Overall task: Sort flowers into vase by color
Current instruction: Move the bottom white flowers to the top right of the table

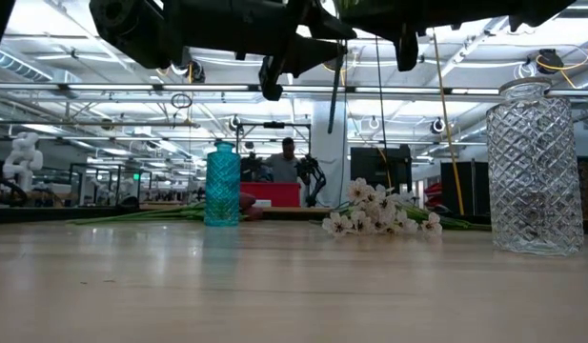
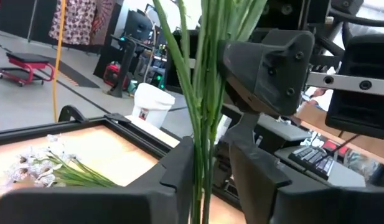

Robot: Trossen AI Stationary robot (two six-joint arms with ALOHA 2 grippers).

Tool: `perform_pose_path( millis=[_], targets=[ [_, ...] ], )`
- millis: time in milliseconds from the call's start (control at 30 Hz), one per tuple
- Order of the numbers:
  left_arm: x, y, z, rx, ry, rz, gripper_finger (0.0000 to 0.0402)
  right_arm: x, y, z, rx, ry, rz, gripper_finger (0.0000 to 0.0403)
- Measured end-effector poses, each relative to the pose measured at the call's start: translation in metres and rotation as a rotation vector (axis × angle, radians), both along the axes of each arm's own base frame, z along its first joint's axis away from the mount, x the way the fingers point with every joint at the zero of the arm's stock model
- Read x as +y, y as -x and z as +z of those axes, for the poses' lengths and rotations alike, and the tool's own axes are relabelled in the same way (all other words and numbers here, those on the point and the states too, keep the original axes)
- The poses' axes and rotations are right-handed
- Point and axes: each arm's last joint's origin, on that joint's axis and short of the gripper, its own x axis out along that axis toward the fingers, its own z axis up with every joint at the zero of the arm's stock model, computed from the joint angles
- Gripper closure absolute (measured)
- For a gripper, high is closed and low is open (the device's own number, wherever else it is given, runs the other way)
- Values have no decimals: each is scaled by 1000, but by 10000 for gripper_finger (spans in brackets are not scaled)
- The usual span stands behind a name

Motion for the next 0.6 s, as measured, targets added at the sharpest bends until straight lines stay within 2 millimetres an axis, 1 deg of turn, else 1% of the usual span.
perform_pose_path(
  millis=[67, 133, 267, 400, 500, 600],
  targets=[
    [-2, 0, -2, 30, -19, -12, 274, 0, 4, 2, 22, 6, 0, 397],
    [-4, 0, -5, 66, -29, -29, 256, -2, 11, 11, 57, 17, -10, 399],
    [-10, 1, -9, 114, -48, -48, 223, -9, 32, 39, 123, 40, -46, 400],
    [-12, 1, -10, 160, -153, -45, 209, -20, 57, 61, 267, 56, -113, 401],
    [-12, 1, -13, 204, -184, -45, 208, -30, 73, 69, 409, 67, -224, 401],
    [-10, 0, -9, 279, -168, -63, 210, -39, 81, 66, 516, 60, -273, 402]
  ],
)
